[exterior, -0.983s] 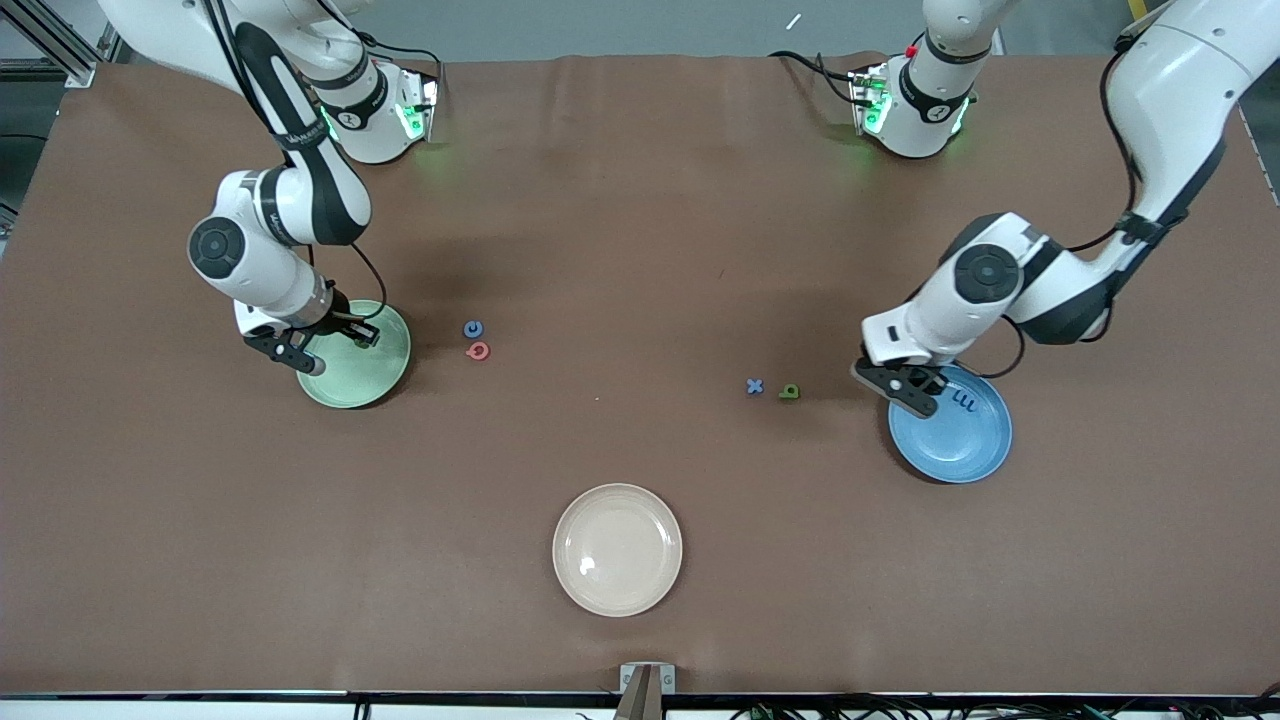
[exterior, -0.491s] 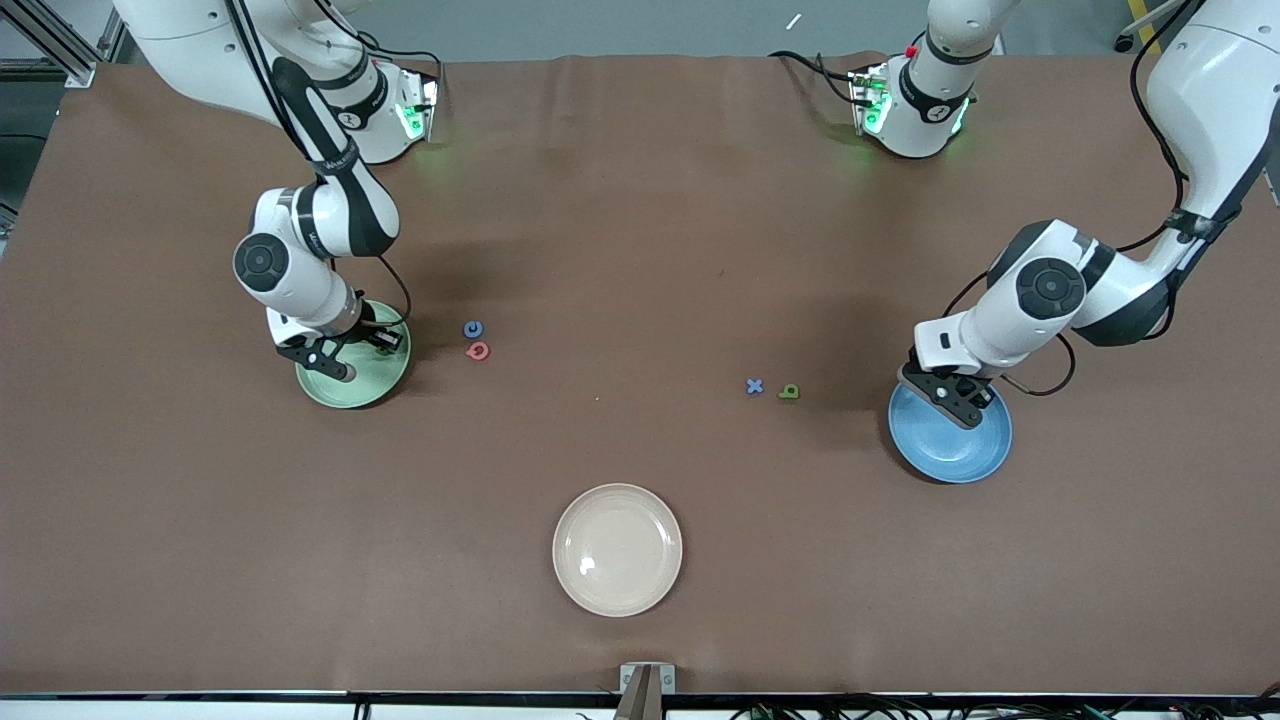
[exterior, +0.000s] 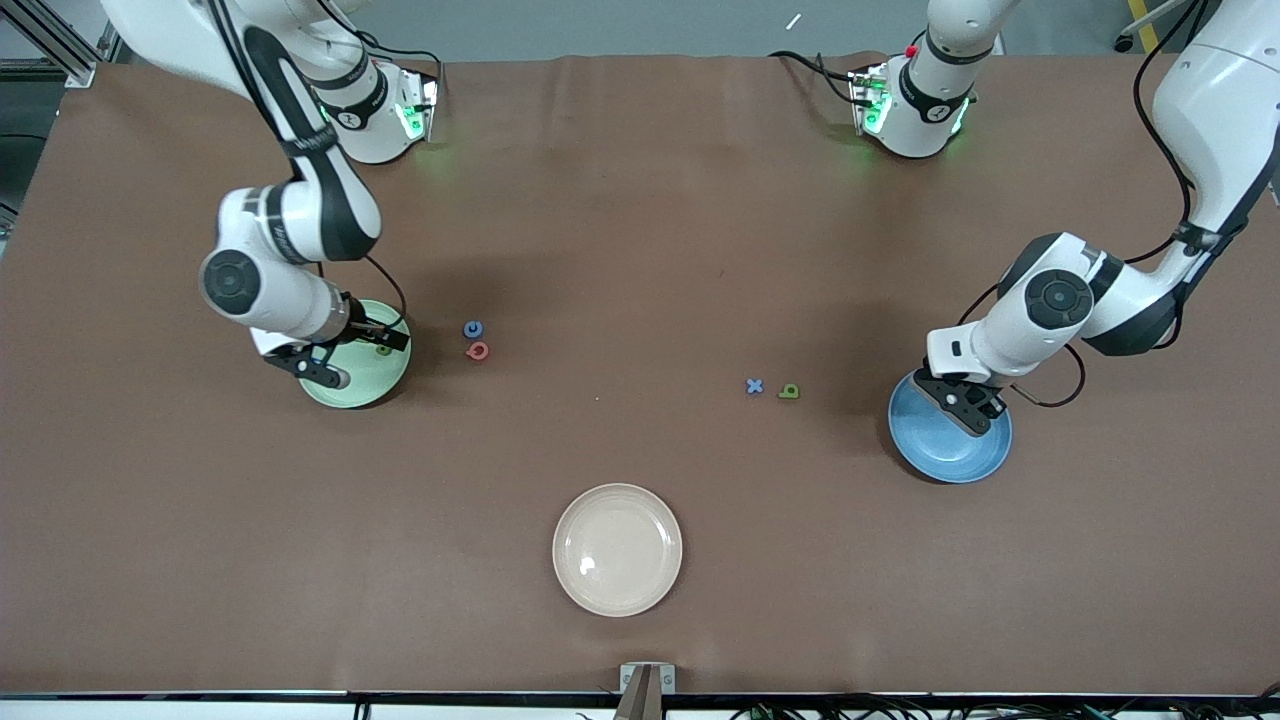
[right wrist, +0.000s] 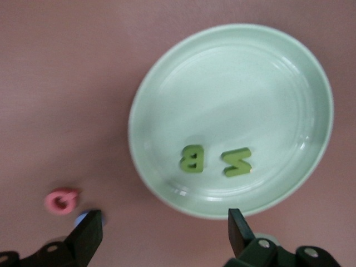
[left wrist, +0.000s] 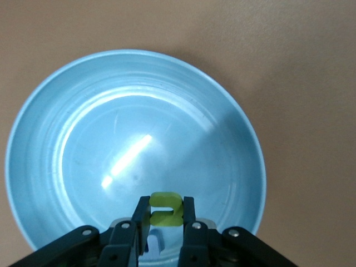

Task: Sort upper and lower case letters into plates
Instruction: 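Release the u with the left gripper while the right grasps pink a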

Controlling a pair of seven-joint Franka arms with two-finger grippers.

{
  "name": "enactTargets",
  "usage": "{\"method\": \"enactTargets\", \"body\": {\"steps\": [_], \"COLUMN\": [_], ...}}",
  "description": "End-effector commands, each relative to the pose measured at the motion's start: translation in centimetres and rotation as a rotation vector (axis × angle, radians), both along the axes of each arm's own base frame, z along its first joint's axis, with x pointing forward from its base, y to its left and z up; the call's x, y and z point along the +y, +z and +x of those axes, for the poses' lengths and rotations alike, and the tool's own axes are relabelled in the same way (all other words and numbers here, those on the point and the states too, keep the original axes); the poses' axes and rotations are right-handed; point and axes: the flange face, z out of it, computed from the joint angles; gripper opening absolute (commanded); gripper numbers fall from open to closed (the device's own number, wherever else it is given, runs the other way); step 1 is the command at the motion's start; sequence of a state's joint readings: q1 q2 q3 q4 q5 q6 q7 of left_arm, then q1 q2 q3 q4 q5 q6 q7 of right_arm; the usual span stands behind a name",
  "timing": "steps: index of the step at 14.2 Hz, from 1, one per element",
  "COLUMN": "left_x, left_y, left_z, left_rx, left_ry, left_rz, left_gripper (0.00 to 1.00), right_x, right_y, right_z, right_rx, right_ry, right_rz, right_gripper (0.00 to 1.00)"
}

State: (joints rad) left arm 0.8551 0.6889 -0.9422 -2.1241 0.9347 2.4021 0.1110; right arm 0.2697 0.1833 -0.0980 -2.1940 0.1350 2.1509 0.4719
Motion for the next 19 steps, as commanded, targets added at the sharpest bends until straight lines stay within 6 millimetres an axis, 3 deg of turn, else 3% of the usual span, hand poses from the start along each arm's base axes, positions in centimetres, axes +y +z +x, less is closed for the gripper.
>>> {"method": "enactTargets", "body": {"steps": [1,3,6,10,12,14,17,19], "left_x": [0.0,0.0,0.4,0.7,0.5,-1.7,-3.5,-4.6], "left_y": [-0.6,-1.0,-1.2,-0.5,0.4,1.9,3.3,3.9], "left_z": [0.1,-0.3,-0.3,0.1,0.4,0.6,1.5,2.0], "left_rx": [-0.011,-0.002,0.001,-0.012,-0.022,-0.018,-0.031,-0.037], "left_ry": [-0.021,-0.020,-0.007,-0.003,0.004,0.025,0.067,0.097], "left_rz": [-0.005,-0.005,-0.003,0.003,0.002,-0.049,-0.086,-0.100], "left_gripper": [0.18,0.20,0.27,1.00,1.00,1.00,1.00,1.00], "right_x": [4.6,7.7,10.9,13.6,13.7,13.5,12.8,12.9], "right_y": [1.3,0.8,-3.6,-8.2,-9.5,-10.4,-11.5,-11.9], "right_z": [0.0,-0.2,-0.9,-2.1,-2.5,-3.0,-4.3,-5.1], "right_rx": [-0.009,-0.068,-0.142,-0.199,-0.221,-0.230,-0.233,-0.228], "right_ry": [-0.015,-0.011,-0.025,-0.046,-0.051,-0.052,-0.054,-0.076], "right_rz": [-0.011,-0.012,-0.020,-0.031,-0.030,-0.031,-0.037,-0.043], "right_gripper": [1.00,1.00,1.00,1.00,1.00,0.96,0.76,0.57]}}
